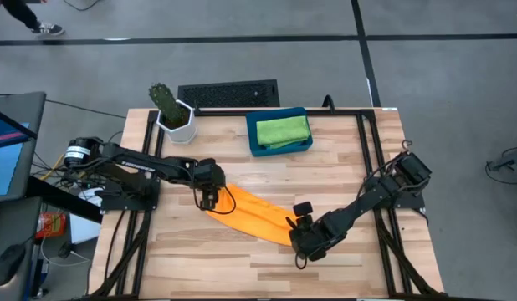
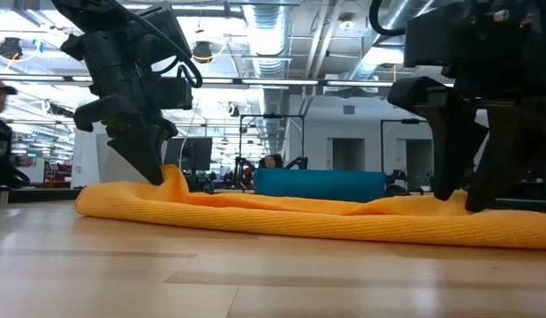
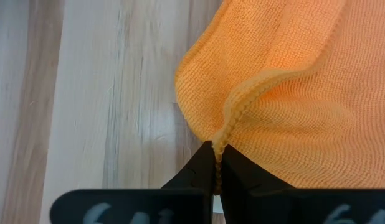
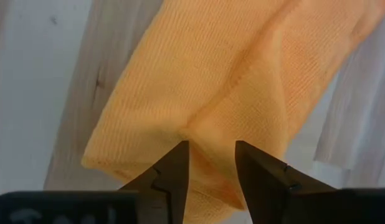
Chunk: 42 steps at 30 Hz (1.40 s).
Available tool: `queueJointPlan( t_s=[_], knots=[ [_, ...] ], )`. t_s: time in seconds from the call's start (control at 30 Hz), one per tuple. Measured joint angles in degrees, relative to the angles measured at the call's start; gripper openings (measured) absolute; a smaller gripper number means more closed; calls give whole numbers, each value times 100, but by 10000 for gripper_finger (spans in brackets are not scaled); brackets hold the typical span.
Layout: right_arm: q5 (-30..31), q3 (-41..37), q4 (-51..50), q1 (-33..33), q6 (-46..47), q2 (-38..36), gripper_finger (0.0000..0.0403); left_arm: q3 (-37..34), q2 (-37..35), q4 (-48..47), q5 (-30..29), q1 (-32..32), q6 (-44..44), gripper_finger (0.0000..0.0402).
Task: Fold microfiber towels
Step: Fold the orange microfiber cloth
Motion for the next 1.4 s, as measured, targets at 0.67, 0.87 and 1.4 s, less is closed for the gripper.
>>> queueJointPlan(
  t_s=[0.67,0.87,1.4],
  knots=[
    [-137,-267,171,-101,-720,8,133,0,0,7,-4,0,-55,0],
    [-114,-267,176,-173,-713,8,102,0,0,93,-4,4,-50,0],
    [-169,19,57,-200,-100,-210,7,0,-1,157,76,4,-387,0]
  ],
)
